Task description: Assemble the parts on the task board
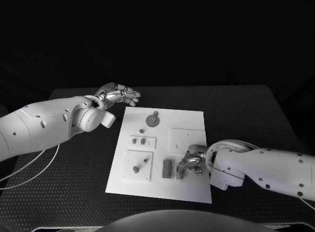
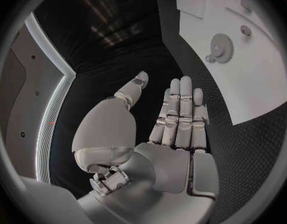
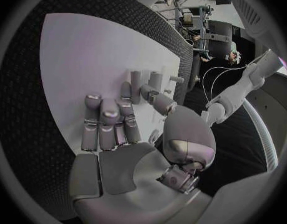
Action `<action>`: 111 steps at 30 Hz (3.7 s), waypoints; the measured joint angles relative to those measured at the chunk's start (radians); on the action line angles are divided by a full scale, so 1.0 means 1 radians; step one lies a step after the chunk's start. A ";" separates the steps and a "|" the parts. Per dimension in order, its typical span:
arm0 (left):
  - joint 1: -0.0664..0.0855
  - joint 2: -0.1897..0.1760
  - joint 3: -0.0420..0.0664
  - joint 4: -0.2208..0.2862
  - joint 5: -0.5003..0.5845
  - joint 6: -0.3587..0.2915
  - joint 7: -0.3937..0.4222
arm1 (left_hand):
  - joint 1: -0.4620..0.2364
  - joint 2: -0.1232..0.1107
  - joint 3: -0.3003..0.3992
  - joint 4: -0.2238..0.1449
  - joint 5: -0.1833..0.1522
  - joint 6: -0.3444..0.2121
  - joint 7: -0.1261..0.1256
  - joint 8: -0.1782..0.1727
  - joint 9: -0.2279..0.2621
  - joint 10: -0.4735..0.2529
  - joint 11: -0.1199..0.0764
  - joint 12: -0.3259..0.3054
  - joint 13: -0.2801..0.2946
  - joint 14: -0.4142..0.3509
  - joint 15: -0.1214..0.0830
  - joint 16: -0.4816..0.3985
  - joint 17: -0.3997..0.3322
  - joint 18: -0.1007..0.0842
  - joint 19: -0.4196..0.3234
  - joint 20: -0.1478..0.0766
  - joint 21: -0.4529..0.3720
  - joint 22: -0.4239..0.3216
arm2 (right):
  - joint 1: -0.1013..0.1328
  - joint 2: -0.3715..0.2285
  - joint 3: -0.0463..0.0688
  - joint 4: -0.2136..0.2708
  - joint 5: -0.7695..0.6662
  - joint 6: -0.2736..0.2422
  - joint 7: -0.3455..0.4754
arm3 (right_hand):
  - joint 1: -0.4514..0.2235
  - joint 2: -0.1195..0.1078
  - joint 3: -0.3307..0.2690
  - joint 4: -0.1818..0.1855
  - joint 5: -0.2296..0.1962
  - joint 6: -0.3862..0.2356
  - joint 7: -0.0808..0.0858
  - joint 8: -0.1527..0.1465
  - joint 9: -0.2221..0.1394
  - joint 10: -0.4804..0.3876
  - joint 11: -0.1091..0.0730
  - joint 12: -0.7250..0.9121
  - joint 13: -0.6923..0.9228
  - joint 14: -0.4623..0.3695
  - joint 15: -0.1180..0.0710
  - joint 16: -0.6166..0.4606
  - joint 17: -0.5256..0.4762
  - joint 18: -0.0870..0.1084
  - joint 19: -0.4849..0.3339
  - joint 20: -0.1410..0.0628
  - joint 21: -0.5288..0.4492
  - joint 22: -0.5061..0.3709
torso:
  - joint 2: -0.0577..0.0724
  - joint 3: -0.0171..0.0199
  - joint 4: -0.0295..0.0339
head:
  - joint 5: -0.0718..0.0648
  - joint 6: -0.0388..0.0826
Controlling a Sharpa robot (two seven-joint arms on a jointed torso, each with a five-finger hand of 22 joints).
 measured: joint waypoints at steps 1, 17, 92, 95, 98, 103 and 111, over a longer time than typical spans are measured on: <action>0.000 0.000 0.000 0.000 0.000 0.000 0.000 | 0.000 0.000 0.000 0.000 0.000 0.000 0.000 0.000 0.000 0.000 0.000 0.000 0.000 0.000 0.000 0.000 0.000 0.000 0.000 0.000 0.000 0.000 | 0.000 0.000 0.000 0.000 0.000 0.000 0.000 | 0.000 0.000 0.000 0.000 0.000 0.000 0.000 0.000 0.000 0.000 0.000 0.000 0.000 0.000 0.000 0.000 0.000 0.000 0.000 0.000 0.000 0.000 | 0.000 0.0000 0.0000 | 0.000 0.000; 0.000 0.000 0.000 0.000 0.000 0.001 0.000 | 0.000 0.000 0.000 0.000 0.000 0.000 0.000 0.000 0.000 0.000 0.000 0.000 0.000 0.000 0.000 0.000 0.002 0.000 0.000 0.000 0.000 0.000 | 0.000 -0.001 0.000 0.000 0.000 0.010 0.004 | -0.089 -0.103 -0.148 0.037 0.000 -0.013 -0.002 0.006 -0.001 -0.002 -0.005 -0.004 0.009 -0.006 -0.002 0.000 0.005 0.000 0.000 0.000 0.000 0.000 | 0.000 -0.0001 -0.0004 | 0.002 -0.001; 0.000 0.043 0.000 -0.056 0.029 -0.002 0.003 | 0.006 0.006 0.000 0.000 0.000 0.000 0.000 0.000 -0.004 -0.022 0.007 -0.010 -0.010 -0.011 0.011 -0.032 0.008 0.000 0.004 0.004 -0.010 0.000 | 0.114 -0.060 0.046 -0.305 0.261 0.020 0.540 | 0.044 -0.027 -0.266 -0.048 0.070 -0.113 0.031 0.009 0.001 -0.061 0.024 -0.061 -0.002 -0.071 0.024 -0.068 -0.005 0.004 -0.088 0.030 -0.036 -0.011 | -0.006 0.0006 -0.0027 | -0.030 0.135; 0.000 0.055 0.000 -0.080 0.044 -0.002 0.006 | 0.005 0.014 0.000 0.000 0.000 -0.006 -0.006 0.004 -0.005 -0.038 0.002 -0.022 -0.015 -0.033 0.018 -0.055 0.003 0.000 0.004 0.004 -0.012 0.000 | 0.114 -0.016 0.062 -0.417 0.333 0.019 0.606 | 0.066 -0.005 -0.272 -0.051 0.091 -0.128 0.042 0.007 0.001 -0.103 0.032 -0.113 -0.037 -0.122 0.035 -0.120 -0.034 0.004 -0.145 0.051 -0.076 -0.021 | -0.011 -0.0002 -0.0045 | -0.035 0.171; 0.000 0.075 0.002 -0.115 0.060 -0.002 0.010 | 0.008 0.019 0.000 0.000 0.000 -0.007 -0.011 0.004 -0.007 -0.041 -0.002 -0.027 -0.020 -0.050 0.025 -0.080 -0.002 0.000 -0.002 0.009 -0.016 0.000 | 0.114 0.029 0.077 -0.523 0.399 0.019 0.655 | 0.095 0.013 -0.280 -0.051 0.097 -0.155 0.057 0.001 -0.002 -0.166 0.050 -0.228 -0.128 -0.209 0.066 -0.226 -0.102 -0.003 -0.246 0.084 -0.155 -0.044 | -0.018 -0.0008 -0.0052 | -0.039 0.201; 0.003 0.093 0.005 -0.144 0.102 -0.002 0.021 | 0.002 0.024 -0.003 -0.003 0.000 -0.033 -0.029 -0.002 -0.018 -0.096 -0.006 -0.057 -0.041 -0.179 0.056 -0.175 -0.031 0.000 -0.066 0.051 -0.064 0.001 | 0.098 0.101 0.125 -0.669 0.495 0.020 0.722 | 0.114 0.031 -0.279 -0.050 0.097 -0.205 0.087 -0.005 -0.011 -0.216 0.102 -0.544 -0.418 -0.310 0.168 -0.526 -0.295 -0.041 -0.407 0.150 -0.336 -0.128 | -0.033 -0.0016 -0.0047 | -0.040 0.236; 0.005 0.143 0.007 -0.199 0.164 -0.003 0.047 | -0.014 0.008 -0.002 0.007 0.000 -0.108 -0.057 -0.035 -0.039 -0.254 -0.011 -0.058 -0.116 -0.304 0.082 -0.264 -0.068 0.000 -0.140 0.097 -0.142 -0.008 | 0.073 0.152 0.168 -0.775 0.592 0.027 0.783 | 0.103 0.055 -0.301 -0.047 0.097 -0.273 0.073 -0.014 -0.042 -0.205 0.158 -0.891 -0.724 -0.385 0.250 -0.826 -0.478 -0.065 -0.513 0.202 -0.524 -0.244 | -0.049 -0.0004 -0.0039 | -0.029 0.265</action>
